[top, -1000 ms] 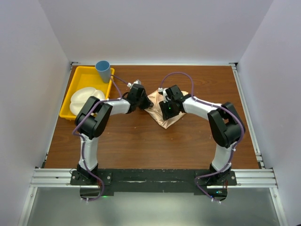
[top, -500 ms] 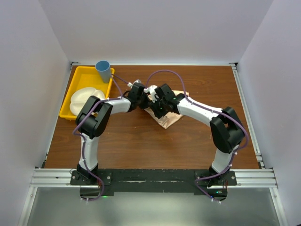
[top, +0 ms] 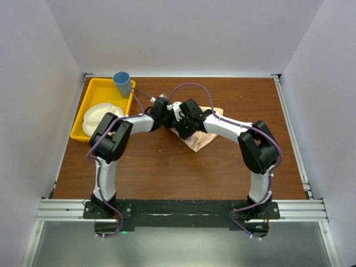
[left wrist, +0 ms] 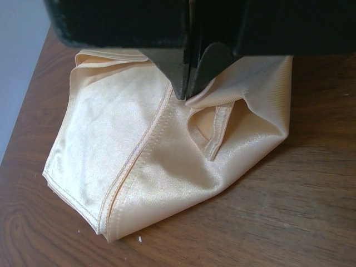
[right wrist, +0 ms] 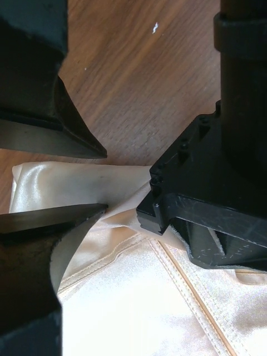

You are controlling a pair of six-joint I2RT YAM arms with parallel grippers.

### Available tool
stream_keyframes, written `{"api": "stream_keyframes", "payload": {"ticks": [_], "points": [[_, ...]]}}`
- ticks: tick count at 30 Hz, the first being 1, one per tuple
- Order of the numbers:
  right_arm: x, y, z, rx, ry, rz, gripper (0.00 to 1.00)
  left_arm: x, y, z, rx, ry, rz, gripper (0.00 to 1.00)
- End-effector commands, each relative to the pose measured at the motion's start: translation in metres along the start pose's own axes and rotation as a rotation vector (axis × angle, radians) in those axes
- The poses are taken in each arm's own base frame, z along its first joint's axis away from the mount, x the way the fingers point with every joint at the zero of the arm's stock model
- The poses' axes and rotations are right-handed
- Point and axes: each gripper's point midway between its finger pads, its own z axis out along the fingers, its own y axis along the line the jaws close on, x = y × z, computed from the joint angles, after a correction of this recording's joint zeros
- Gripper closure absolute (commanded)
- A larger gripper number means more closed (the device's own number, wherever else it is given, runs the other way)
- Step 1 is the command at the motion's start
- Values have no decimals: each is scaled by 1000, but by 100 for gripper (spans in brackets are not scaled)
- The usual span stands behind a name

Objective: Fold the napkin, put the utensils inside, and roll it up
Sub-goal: Roll the napkin with the utensil

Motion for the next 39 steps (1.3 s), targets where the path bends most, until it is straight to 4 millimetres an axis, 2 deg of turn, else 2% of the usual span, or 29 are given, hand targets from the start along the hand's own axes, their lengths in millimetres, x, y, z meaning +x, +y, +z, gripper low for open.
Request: {"api": "stream_keyframes", "payload": {"ticks": [1, 6, 11, 13, 15, 17, 18, 20, 21, 22, 23, 24, 25, 26, 28, 29, 31, 32, 34, 36, 37, 38, 39], "points": [[-2, 2, 11, 2, -19, -36, 51, 66, 122, 2, -401, 167, 56, 100], [21, -1, 25, 22, 18, -27, 44, 66, 119, 2, -394, 170, 58, 100], [46, -5, 35, 59, 55, 12, 44, 62, 114, 0, -381, 164, 58, 100], [53, -6, 37, 83, 63, 43, 48, 61, 112, -1, -375, 160, 62, 100], [60, -9, 36, 126, 81, 105, 49, 60, 101, -3, -332, 172, 63, 100], [70, -9, 38, 142, 119, 140, 57, 57, 96, -7, -304, 162, 62, 100], [79, -9, 40, 151, 139, 159, 63, 50, 82, -10, -246, 145, 61, 100], [89, -11, 40, 177, 151, 171, 65, 42, 78, -16, -202, 129, 46, 100], [97, -13, 40, 195, 168, 187, 74, 27, 65, -23, -141, 97, 40, 100], [100, -13, 39, 201, 170, 196, 78, 24, 64, -28, -128, 89, 37, 100], [96, -12, 38, 196, 142, 203, 82, 14, 54, -32, -91, 57, 42, 100], [104, -4, 40, 155, 153, 217, 86, 0, 39, -44, -50, 16, 65, 100], [104, -1, 42, 136, 151, 223, 88, -9, 36, -52, -40, -10, 75, 97], [107, 3, 47, 113, 159, 225, 90, -23, 20, -67, -6, -56, 95, 81], [103, 20, 52, 8, 153, 235, 96, -37, 13, -85, -9, -121, 147, 67], [98, 27, 55, -40, 137, 244, 96, -50, 0, -102, 15, -175, 168, 54], [92, 43, 55, -167, 137, 278, 98, -49, 7, -117, -28, -178, 204, 44], [89, 42, 56, -200, 132, 316, 99, -52, 11, -128, -56, -194, 211, 38], [82, 55, 51, -328, 112, 367, 100, -47, 19, -135, -78, -188, 225, 34], [76, 50, 49, -411, 78, 452, 100, -38, 24, -143, -86, -167, 211, 31], [73, 57, 44, -500, 74, 478, 100, -29, 35, -143, -107, -144, 198, 29], [69, 52, 42, -535, 65, 506, 100, -24, 38, -146, -115, -134, 171, 28], [74, 52, 46, -563, 79, 518, 100, -14, 48, -145, -133, -114, 158, 27]]}}
